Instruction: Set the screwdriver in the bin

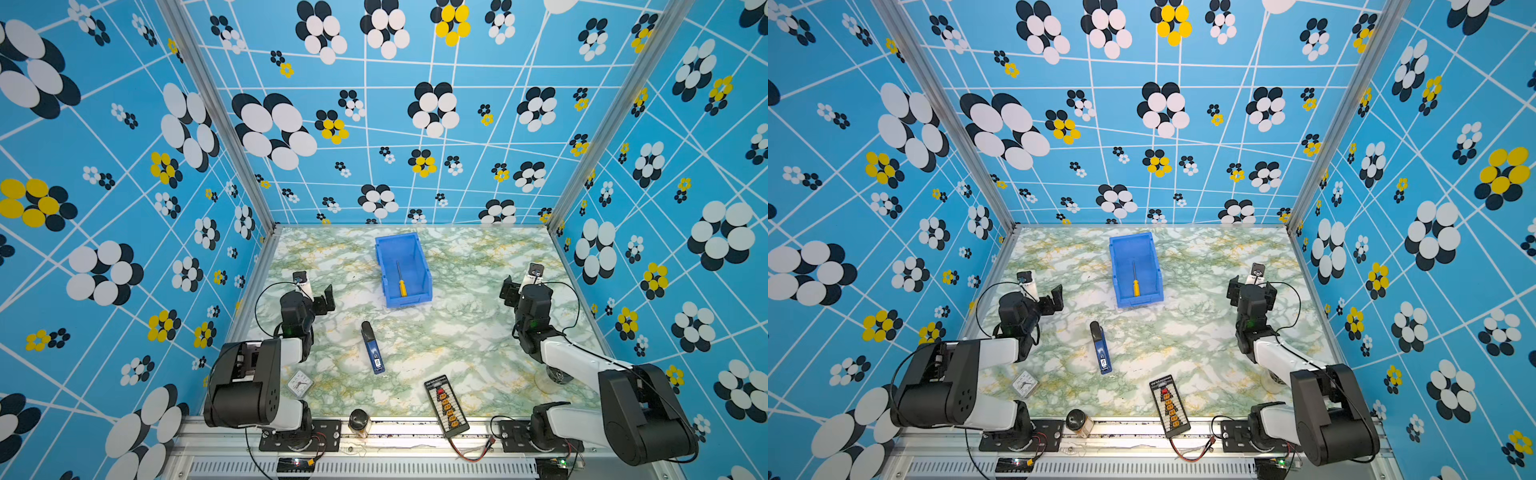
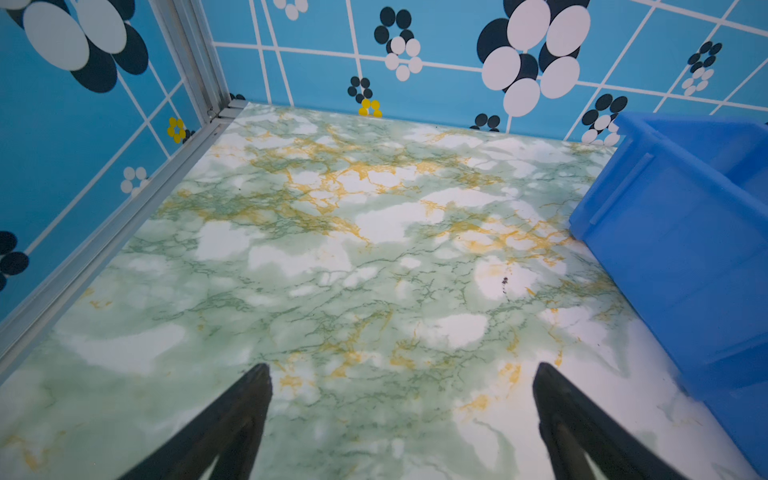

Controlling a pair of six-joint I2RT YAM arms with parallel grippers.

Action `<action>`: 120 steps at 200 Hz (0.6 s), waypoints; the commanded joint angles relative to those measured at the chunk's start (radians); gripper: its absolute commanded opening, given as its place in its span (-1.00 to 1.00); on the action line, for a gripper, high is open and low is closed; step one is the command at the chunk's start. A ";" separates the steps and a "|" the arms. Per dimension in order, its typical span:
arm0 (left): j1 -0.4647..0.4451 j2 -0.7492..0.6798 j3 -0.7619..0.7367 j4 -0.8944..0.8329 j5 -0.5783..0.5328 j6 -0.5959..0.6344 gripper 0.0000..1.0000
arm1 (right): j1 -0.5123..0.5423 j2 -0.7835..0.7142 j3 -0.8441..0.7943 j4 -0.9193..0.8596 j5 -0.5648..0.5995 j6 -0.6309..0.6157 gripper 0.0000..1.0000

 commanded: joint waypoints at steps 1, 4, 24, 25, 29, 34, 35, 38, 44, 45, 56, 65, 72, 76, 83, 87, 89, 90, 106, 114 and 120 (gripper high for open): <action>-0.025 0.068 -0.058 0.200 -0.045 0.040 0.98 | -0.007 -0.002 -0.033 0.054 0.001 -0.059 0.78; -0.029 0.069 -0.062 0.208 -0.047 0.044 0.98 | -0.008 -0.003 -0.038 0.053 0.000 -0.061 0.78; -0.051 0.065 -0.072 0.218 -0.068 0.065 0.98 | -0.016 0.000 -0.086 0.093 -0.006 -0.046 0.78; -0.051 0.065 -0.072 0.219 -0.068 0.065 0.99 | -0.017 0.000 -0.089 0.101 -0.008 -0.043 0.78; -0.051 0.066 -0.074 0.224 -0.069 0.066 0.99 | -0.020 0.005 -0.103 0.126 -0.014 -0.033 0.78; -0.051 0.069 -0.075 0.228 -0.069 0.068 0.99 | -0.026 0.013 -0.115 0.153 -0.021 -0.021 0.78; -0.053 0.069 -0.075 0.228 -0.069 0.068 0.98 | -0.026 0.016 -0.116 0.156 -0.023 -0.021 0.78; -0.053 0.070 -0.074 0.227 -0.069 0.068 0.98 | -0.027 0.020 -0.120 0.161 -0.028 -0.018 0.78; -0.052 0.068 -0.073 0.222 -0.072 0.067 0.99 | -0.028 0.034 -0.121 0.162 -0.033 -0.013 0.78; -0.052 0.068 -0.072 0.221 -0.073 0.067 0.99 | -0.028 0.037 -0.121 0.162 -0.033 -0.011 0.78; -0.052 0.068 -0.065 0.207 -0.099 0.061 0.99 | -0.031 0.069 -0.112 0.189 -0.029 -0.014 0.78; -0.052 0.068 -0.057 0.194 -0.129 0.052 0.99 | -0.036 0.080 -0.108 0.183 -0.048 -0.022 0.79; -0.053 0.066 -0.055 0.185 -0.143 0.044 0.99 | -0.038 0.109 -0.108 0.211 -0.080 -0.019 0.79; -0.052 0.066 -0.054 0.182 -0.146 0.042 0.98 | -0.075 0.133 -0.110 0.235 -0.093 -0.015 0.79; -0.051 0.066 -0.055 0.186 -0.145 0.042 0.98 | -0.090 0.185 -0.111 0.284 -0.122 -0.010 0.79; -0.052 0.066 -0.056 0.189 -0.145 0.042 0.98 | -0.099 0.216 -0.109 0.306 -0.147 -0.008 0.79; -0.051 0.066 -0.057 0.191 -0.143 0.043 0.99 | -0.102 0.236 -0.108 0.321 -0.159 -0.008 0.79; -0.051 0.066 -0.057 0.191 -0.142 0.043 0.98 | -0.104 0.245 -0.107 0.329 -0.164 -0.010 0.78; -0.053 0.068 -0.063 0.206 -0.132 0.047 0.98 | -0.117 0.236 -0.044 0.191 -0.227 -0.014 0.80; -0.052 0.068 -0.065 0.207 -0.122 0.049 0.99 | -0.127 0.235 -0.040 0.187 -0.254 -0.011 0.79; -0.052 0.068 -0.066 0.209 -0.110 0.054 0.99 | -0.127 0.260 -0.062 0.274 -0.250 -0.015 0.79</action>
